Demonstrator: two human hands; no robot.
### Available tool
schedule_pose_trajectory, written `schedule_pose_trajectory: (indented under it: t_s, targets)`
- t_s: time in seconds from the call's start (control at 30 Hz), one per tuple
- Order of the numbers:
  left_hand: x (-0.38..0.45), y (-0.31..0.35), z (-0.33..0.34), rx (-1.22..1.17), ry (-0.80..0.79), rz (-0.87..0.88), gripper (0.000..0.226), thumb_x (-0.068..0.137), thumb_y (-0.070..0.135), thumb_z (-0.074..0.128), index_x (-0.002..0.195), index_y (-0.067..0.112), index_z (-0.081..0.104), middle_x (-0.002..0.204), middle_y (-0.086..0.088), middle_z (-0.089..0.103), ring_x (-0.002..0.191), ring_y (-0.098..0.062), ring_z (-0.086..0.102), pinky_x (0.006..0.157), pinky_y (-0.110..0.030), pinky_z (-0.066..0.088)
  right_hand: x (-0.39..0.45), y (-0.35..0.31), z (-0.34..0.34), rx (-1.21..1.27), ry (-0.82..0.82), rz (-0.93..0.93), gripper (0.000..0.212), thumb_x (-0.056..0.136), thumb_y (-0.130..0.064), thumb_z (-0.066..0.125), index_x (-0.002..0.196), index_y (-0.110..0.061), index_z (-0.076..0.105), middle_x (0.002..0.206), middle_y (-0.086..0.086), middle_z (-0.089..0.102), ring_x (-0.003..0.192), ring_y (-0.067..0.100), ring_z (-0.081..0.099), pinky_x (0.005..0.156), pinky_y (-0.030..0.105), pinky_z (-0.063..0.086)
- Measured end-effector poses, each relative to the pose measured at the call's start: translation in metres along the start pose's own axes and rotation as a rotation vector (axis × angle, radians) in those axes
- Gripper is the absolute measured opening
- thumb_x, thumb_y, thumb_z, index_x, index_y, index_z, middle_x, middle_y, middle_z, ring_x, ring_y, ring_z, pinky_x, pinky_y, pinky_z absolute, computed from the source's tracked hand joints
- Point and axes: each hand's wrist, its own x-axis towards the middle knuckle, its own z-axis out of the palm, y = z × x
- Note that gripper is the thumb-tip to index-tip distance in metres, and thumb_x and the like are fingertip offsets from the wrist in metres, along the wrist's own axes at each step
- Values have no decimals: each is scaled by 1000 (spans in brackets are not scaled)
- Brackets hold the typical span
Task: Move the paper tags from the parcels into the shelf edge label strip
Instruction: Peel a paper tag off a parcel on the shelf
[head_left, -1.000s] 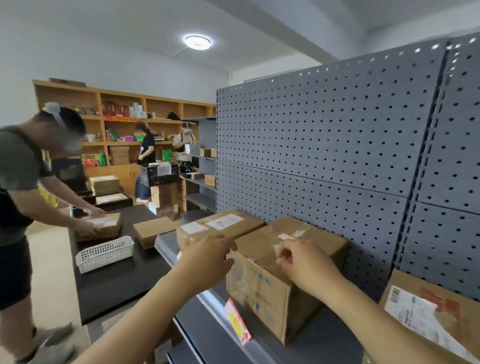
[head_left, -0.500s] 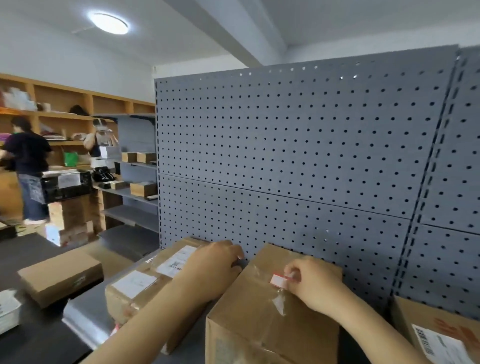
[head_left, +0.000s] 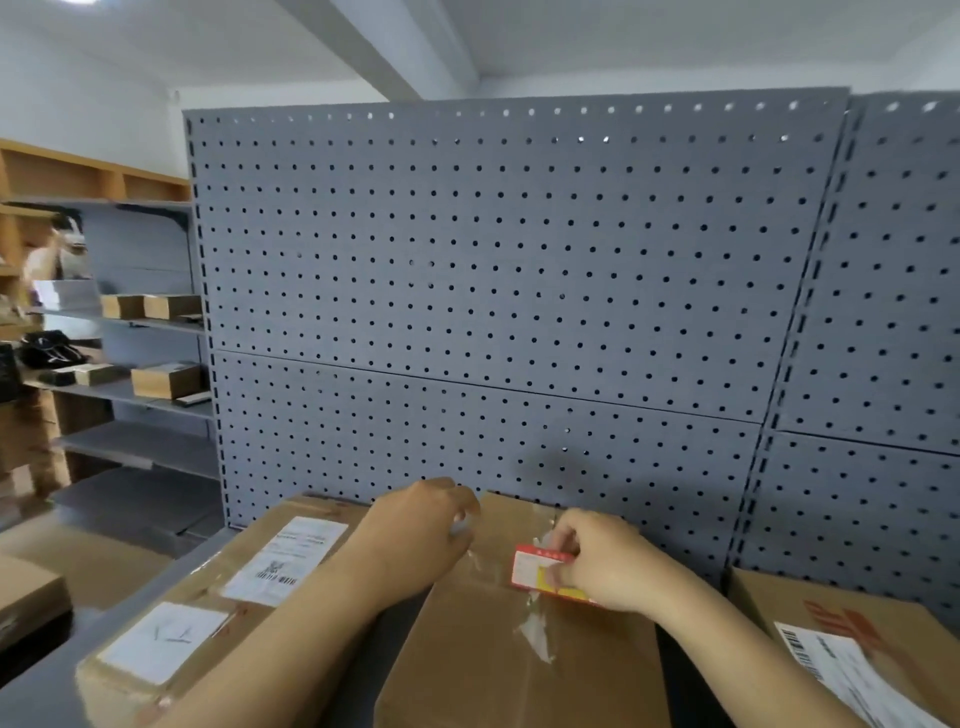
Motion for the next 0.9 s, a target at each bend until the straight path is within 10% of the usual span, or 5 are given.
schedule_pose_trajectory:
  t_s: [0.9]
  targets:
    - [6,186,27,70,-119,539,25,94,35,52,117,27,57,117,4,61,102,-17,60,84,-31,51,-194,123,-40,-199,581,244,19,94,-18,50,106,-29,59,105,-10,64,89,11,59,68,27,46]
